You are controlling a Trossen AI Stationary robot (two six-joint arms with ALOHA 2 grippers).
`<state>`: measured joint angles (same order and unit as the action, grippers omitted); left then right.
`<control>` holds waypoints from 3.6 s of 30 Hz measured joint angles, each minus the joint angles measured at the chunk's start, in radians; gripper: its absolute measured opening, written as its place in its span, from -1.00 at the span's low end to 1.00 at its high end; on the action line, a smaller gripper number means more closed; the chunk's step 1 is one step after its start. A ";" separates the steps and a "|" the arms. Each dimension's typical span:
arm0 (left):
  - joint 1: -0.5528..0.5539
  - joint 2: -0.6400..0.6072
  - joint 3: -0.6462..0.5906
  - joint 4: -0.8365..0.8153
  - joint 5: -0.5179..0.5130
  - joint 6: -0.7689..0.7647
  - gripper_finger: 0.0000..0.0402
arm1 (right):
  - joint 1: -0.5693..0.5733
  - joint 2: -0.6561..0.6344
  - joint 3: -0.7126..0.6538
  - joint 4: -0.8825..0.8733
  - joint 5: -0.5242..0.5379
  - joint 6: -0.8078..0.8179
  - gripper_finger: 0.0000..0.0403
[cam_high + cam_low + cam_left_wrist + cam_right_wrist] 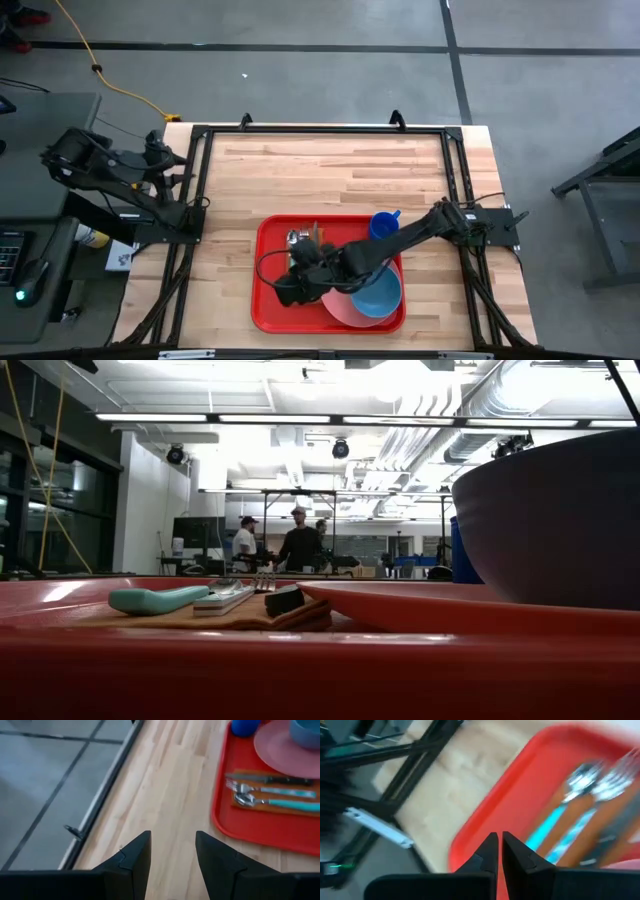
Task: Set up tray
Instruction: Adjust the orange napkin
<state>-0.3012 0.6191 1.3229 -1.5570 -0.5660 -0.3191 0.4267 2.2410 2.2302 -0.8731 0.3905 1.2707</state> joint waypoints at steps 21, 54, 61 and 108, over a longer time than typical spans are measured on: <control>-0.001 0.131 -0.718 1.145 0.733 -0.083 -0.07 | -0.040 -0.206 0.118 -0.697 0.213 -0.212 -1.00; -0.262 0.838 -0.549 1.608 0.487 0.129 -0.74 | -0.090 -0.253 0.117 -0.699 0.299 -0.382 -1.00; -0.262 0.838 -0.548 1.568 0.482 0.168 -0.86 | -0.078 -0.266 0.117 -0.698 0.297 -0.393 -1.00; -0.262 1.269 -0.181 1.194 0.422 0.258 -0.95 | 0.008 -0.266 0.118 -0.698 0.324 -0.370 -1.00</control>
<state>-0.5632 1.8881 1.1419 -0.3629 -0.1441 -0.0608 0.4348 1.9746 2.3478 -1.5707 0.7141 0.9003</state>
